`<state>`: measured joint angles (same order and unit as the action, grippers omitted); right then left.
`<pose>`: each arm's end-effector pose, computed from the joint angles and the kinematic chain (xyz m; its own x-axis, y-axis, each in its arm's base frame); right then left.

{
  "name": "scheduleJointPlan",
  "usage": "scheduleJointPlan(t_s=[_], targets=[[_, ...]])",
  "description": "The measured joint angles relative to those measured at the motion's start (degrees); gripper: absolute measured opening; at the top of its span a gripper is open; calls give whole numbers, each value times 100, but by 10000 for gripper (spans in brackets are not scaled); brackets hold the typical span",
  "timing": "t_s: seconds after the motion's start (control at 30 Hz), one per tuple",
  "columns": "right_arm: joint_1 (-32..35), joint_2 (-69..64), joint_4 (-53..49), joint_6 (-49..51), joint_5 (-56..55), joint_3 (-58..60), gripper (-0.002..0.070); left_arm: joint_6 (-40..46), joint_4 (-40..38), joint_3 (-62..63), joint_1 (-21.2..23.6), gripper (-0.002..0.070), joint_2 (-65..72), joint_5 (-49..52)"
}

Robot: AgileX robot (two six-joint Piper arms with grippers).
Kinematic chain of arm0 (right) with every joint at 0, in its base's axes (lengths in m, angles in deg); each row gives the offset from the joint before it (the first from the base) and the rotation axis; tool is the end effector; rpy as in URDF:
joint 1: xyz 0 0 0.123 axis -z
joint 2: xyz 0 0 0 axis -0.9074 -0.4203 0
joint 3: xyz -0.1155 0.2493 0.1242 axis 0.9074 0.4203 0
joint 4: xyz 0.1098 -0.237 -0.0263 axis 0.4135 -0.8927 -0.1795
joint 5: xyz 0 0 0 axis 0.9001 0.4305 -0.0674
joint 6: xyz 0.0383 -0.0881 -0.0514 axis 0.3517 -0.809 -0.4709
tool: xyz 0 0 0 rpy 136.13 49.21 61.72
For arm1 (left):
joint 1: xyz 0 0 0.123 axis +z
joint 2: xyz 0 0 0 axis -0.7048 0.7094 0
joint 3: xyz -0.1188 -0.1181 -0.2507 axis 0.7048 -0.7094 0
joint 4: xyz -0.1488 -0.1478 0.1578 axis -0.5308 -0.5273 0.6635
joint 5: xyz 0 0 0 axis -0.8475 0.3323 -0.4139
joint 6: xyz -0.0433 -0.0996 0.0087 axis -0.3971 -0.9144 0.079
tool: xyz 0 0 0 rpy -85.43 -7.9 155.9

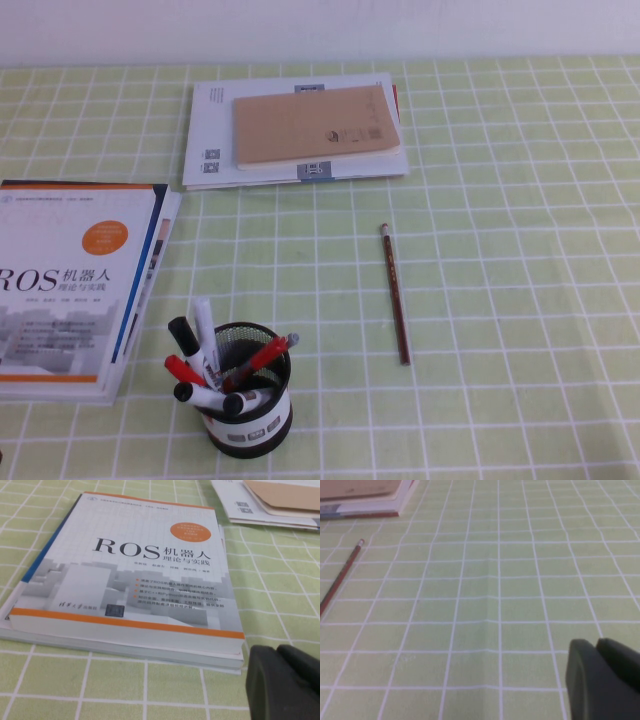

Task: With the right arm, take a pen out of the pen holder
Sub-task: 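Take a marker out of the pen holder and lay it on the table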

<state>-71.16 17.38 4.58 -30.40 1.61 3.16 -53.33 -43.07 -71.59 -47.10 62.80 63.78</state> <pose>0.0649 0.0073 0.1689 -0.2754 0.0669 -0.9590 -0.0825 0.9922 0.0929 0.0632 -0.0093 0.1638 -0.3098 -0.0676 -0.9484 0.0738 0.9927 -0.0949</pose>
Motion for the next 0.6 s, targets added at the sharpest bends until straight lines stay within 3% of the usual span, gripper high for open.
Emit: scheduleJointPlan(t_s=[0.6], targets=[[0,0,126,0,294,0,-13,0,0,0,0,-8,0,0]])
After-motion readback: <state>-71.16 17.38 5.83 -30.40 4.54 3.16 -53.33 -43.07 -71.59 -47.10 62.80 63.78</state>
